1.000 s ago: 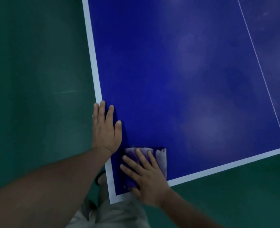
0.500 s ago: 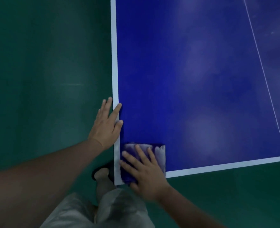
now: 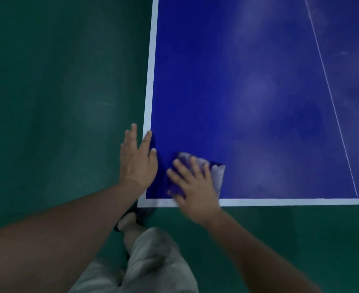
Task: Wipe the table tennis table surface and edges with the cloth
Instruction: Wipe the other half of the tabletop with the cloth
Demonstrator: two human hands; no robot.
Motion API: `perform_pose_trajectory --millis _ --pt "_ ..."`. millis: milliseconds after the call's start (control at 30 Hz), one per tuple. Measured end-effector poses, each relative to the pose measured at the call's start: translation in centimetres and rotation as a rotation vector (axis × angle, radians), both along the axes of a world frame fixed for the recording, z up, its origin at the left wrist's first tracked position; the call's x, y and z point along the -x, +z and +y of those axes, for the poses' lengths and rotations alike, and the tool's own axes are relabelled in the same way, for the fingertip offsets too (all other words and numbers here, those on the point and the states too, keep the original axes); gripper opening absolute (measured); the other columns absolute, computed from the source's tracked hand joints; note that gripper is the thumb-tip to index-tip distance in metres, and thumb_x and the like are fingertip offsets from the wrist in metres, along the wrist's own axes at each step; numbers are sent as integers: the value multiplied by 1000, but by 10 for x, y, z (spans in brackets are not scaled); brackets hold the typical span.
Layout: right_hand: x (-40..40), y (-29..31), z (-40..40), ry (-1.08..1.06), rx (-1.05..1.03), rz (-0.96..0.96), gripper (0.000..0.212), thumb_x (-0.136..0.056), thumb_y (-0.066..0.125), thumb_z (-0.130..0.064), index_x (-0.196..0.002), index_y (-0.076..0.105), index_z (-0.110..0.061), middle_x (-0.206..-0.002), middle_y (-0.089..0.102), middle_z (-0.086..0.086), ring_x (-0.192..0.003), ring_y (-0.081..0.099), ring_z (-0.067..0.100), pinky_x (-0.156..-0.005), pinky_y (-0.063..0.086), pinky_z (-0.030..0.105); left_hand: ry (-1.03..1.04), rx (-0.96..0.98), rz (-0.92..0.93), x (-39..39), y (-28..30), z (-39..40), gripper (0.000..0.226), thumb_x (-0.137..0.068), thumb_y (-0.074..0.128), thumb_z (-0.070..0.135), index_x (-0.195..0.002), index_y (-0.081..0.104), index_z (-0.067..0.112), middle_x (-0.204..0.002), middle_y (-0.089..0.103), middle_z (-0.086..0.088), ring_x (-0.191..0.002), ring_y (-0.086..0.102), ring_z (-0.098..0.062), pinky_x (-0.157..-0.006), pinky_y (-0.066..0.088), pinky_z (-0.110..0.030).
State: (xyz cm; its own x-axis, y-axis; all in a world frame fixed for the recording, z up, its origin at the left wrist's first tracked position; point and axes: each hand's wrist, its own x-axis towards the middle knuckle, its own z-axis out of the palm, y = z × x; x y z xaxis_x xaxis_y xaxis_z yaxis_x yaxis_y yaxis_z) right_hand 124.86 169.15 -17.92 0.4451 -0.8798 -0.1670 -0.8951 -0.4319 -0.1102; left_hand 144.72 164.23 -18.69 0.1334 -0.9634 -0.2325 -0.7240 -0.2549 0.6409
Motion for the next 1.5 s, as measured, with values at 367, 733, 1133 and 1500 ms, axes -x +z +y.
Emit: perform_pose_trajectory --millis 367,733,1133,1500 --pt "-1 -2 17 -29 -36 -54 60 -95 44 -53 -151 41 -33 -165 23 -9 -155 5 31 -121 7 62 -88 15 -270 36 -11 18 59 -103 28 38 -157 27 16 -168 6 -13 -155 0 -33 -125 4 -50" --pt "53 0 -60 -26 -51 -39 59 -97 35 -59 -151 41 -36 -164 25 -12 -155 5 25 -121 10 60 -284 133 -368 37 -4 27 63 -100 21 47 -153 39 18 -167 18 -8 -156 2 -29 -123 -1 -57" --pt "91 0 -43 -93 -53 -37 58 -98 31 -62 -150 39 -39 -163 25 -14 -155 6 27 -121 4 59 -317 102 -478 79 11 18 60 -96 27 45 -143 54 18 -153 44 -12 -145 31 -36 -119 19 -61" --pt "207 4 -71 -179 -29 2 57 -99 27 -63 -151 36 -42 -165 20 -17 -155 2 22 -119 8 63 -177 -9 -507 174 -6 -23 63 -99 15 50 -158 24 30 -168 14 -3 -155 1 -29 -122 -2 -61"
